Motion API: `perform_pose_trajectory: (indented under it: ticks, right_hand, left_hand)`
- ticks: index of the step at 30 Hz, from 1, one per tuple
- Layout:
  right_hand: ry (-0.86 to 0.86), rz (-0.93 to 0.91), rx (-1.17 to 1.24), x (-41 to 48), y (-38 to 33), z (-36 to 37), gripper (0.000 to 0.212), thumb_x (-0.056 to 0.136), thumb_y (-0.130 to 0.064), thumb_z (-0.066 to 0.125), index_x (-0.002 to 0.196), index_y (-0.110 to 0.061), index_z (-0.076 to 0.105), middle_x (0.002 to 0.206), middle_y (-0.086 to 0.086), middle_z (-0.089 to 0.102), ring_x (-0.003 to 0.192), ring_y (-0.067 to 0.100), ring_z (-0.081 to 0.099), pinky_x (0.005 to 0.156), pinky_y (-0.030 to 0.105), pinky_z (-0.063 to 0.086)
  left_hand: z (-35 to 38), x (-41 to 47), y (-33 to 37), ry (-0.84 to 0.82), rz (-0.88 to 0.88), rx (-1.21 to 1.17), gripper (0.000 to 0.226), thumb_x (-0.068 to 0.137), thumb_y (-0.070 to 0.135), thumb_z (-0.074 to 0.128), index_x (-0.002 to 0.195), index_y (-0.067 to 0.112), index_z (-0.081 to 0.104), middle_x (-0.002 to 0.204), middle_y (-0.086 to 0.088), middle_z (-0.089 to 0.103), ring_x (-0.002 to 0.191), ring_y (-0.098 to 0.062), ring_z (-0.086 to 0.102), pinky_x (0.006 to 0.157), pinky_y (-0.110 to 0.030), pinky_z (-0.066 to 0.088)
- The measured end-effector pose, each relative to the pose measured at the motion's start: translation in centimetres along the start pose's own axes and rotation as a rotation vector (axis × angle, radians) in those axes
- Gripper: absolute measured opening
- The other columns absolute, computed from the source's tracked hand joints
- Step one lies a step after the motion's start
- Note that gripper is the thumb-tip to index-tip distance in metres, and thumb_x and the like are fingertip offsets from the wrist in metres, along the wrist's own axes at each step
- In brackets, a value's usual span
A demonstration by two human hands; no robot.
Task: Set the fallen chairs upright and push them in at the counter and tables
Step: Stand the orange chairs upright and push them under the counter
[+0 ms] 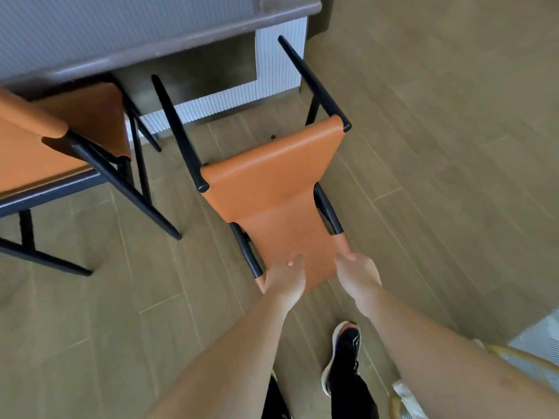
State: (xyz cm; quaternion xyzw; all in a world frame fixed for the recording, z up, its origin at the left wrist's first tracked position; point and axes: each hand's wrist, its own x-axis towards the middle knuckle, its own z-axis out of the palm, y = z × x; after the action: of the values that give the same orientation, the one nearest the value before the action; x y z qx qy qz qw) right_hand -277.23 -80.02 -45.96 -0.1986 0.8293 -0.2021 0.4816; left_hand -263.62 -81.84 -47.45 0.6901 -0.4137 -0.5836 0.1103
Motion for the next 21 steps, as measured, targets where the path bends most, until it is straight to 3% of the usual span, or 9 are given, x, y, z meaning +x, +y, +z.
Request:
perform_pose_trajectory:
  ticks: [3, 5, 7, 10, 13, 15, 17, 19, 21]
  right_hand:
    - [-0.034, 0.040, 0.021, 4.4, 0.8, 0.7, 0.041, 0.095, -0.024, 0.045, 0.134, -0.010, 0.048, 0.097, 0.004, 0.058, 0.081, 0.022, 0.058, 0.070, 0.035, 0.050]
    - [-0.098, 0.095, 0.022, 7.5, 1.6, 1.4, 0.031, 0.097, -0.019, 0.042, 0.123, -0.006, 0.054, 0.114, 0.015, 0.060, 0.106, 0.032, 0.058, 0.092, 0.046, 0.049]
    - [-0.142, 0.163, 0.082, 10.0, 2.5, 2.0, 0.024, 0.099, -0.016, 0.039, 0.108, -0.005, 0.058, 0.126, 0.023, 0.056, 0.119, 0.036, 0.051, 0.100, 0.052, 0.043]
    - [-0.174, 0.226, 0.176, 14.0, 3.9, 2.5, 0.016, 0.100, -0.018, 0.041, 0.100, -0.013, 0.056, 0.118, 0.017, 0.059, 0.110, 0.031, 0.057, 0.098, 0.045, 0.046]
    - [-0.232, 0.293, 0.310, 18.6, 5.6, 3.4, 0.014, 0.102, -0.020, 0.037, 0.106, -0.022, 0.050, 0.098, 0.004, 0.060, 0.097, 0.016, 0.055, 0.095, 0.037, 0.043]
    - [-0.201, 0.335, 0.328, 21.7, 7.4, 4.8, 0.024, 0.100, -0.031, 0.041, 0.118, -0.021, 0.053, 0.104, 0.004, 0.061, 0.104, 0.017, 0.058, 0.096, 0.038, 0.046]
    - [-0.210, 0.363, 0.336, 24.9, 9.6, 6.6, 0.033, 0.099, -0.037, 0.042, 0.125, -0.019, 0.052, 0.111, 0.004, 0.061, 0.109, 0.019, 0.058, 0.096, 0.040, 0.046]
    - [-0.203, 0.369, 0.347, 28.1, 11.9, 8.3, 0.031, 0.097, -0.042, 0.044, 0.117, -0.019, 0.053, 0.104, 0.003, 0.062, 0.101, 0.018, 0.060, 0.087, 0.037, 0.050]
    - [-0.188, 0.387, 0.382, 31.2, 14.4, 10.0, 0.030, 0.095, -0.045, 0.046, 0.109, -0.019, 0.052, 0.102, 0.004, 0.062, 0.095, 0.017, 0.061, 0.079, 0.035, 0.050]
  left_hand:
    - [2.0, 3.1, -1.4, 0.032, -0.143, -0.177, 0.046, 0.091, 0.051, 0.034, 0.133, 0.037, 0.047, 0.078, 0.014, 0.053, 0.079, -0.010, 0.055, 0.079, -0.032, 0.050]
    - [3.7, 5.4, -2.7, 0.063, -0.240, -0.287, 0.050, 0.088, 0.053, 0.036, 0.132, 0.032, 0.049, 0.099, 0.006, 0.060, 0.090, -0.018, 0.058, 0.079, -0.034, 0.050]
    - [5.4, 7.6, -4.0, 0.091, -0.282, -0.327, 0.049, 0.090, 0.050, 0.038, 0.131, 0.026, 0.051, 0.116, 0.000, 0.059, 0.099, -0.022, 0.058, 0.088, -0.040, 0.048]
    - [8.3, 11.8, -5.8, 0.138, -0.339, -0.408, 0.043, 0.096, 0.043, 0.040, 0.128, 0.016, 0.052, 0.129, -0.009, 0.056, 0.114, -0.029, 0.055, 0.095, -0.045, 0.046]
    - [10.7, 15.3, -7.6, 0.195, -0.419, -0.557, 0.031, 0.096, 0.047, 0.040, 0.112, 0.027, 0.056, 0.106, -0.001, 0.061, 0.093, -0.019, 0.060, 0.073, -0.035, 0.053]
    - [12.5, 17.9, -9.5, 0.222, -0.460, -0.619, 0.032, 0.095, 0.053, 0.038, 0.094, 0.027, 0.058, 0.094, 0.002, 0.061, 0.084, -0.014, 0.060, 0.072, -0.034, 0.055]
    - [14.3, 20.6, -11.8, 0.240, -0.507, -0.681, 0.035, 0.095, 0.055, 0.039, 0.099, 0.025, 0.056, 0.097, 0.001, 0.063, 0.089, -0.014, 0.061, 0.078, -0.035, 0.055]
    - [16.2, 23.6, -14.1, 0.253, -0.540, -0.769, 0.038, 0.095, 0.053, 0.041, 0.114, 0.023, 0.053, 0.105, -0.001, 0.063, 0.096, -0.015, 0.061, 0.077, -0.035, 0.054]
    - [18.1, 26.5, -16.7, 0.261, -0.570, -0.864, 0.038, 0.094, 0.053, 0.044, 0.114, 0.021, 0.053, 0.104, -0.002, 0.063, 0.097, -0.015, 0.061, 0.075, -0.034, 0.053]
